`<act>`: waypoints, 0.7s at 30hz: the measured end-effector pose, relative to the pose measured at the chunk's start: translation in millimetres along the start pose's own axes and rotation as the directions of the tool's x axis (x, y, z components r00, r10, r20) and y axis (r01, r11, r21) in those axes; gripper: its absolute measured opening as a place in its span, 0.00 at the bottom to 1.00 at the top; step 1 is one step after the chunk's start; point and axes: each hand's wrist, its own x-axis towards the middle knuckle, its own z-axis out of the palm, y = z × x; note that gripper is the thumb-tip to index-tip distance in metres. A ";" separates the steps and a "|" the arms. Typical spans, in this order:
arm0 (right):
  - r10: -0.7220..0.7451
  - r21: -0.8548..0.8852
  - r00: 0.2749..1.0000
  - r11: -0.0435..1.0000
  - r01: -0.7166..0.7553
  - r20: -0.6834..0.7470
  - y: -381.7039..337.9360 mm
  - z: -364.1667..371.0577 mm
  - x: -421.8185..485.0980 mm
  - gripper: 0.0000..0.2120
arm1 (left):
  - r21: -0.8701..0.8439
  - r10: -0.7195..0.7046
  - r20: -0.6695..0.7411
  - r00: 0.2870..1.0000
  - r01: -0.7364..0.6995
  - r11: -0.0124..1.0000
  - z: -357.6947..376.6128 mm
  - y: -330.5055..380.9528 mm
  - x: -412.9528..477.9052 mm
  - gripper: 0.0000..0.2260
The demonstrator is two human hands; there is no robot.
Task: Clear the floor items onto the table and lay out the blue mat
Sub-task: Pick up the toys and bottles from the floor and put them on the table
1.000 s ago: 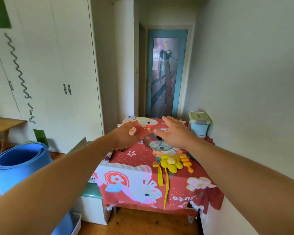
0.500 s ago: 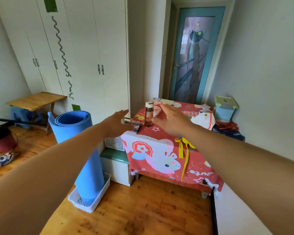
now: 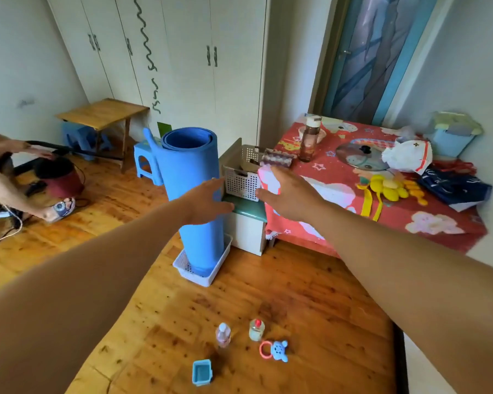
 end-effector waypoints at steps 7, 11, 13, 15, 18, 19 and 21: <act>0.025 -0.003 0.976 1.000 -0.025 0.218 -2.7 123.1 -11.6 0.39 | -0.069 -0.140 0.098 0.985 0.147 0.987 70.6 -101.1 -13.8 0.34; 0.003 0.046 0.952 0.999 -0.018 0.306 14.8 201.2 -23.6 0.36 | -0.089 -0.238 0.122 0.964 0.250 0.964 136.4 -165.3 -15.7 0.34; -0.002 0.031 0.938 0.999 -0.009 0.346 26.9 237.2 -30.6 0.36 | -0.125 -0.288 0.147 0.946 0.307 0.944 169.0 -196.0 -18.1 0.35; -0.007 0.021 0.924 1.000 -0.001 0.383 43.8 278.7 -36.1 0.36 | -0.113 -0.340 0.174 0.924 0.362 0.925 206.7 -229.9 -18.6 0.35; 0.027 0.014 0.886 0.999 -0.037 0.463 71.8 344.3 -44.3 0.37 | -0.099 -0.400 0.226 0.888 0.430 0.898 263.5 -281.7 -18.2 0.35; 0.038 0.000 0.873 0.999 -0.044 0.487 84.3 371.0 -46.2 0.38 | -0.098 -0.409 0.245 0.879 0.443 0.891 286.5 -301.7 -16.0 0.35; 0.058 -0.026 0.854 0.998 -0.052 0.517 103.4 410.5 -50.4 0.38 | -0.096 -0.426 0.270 0.864 0.464 0.880 320.8 -330.9 -14.0 0.35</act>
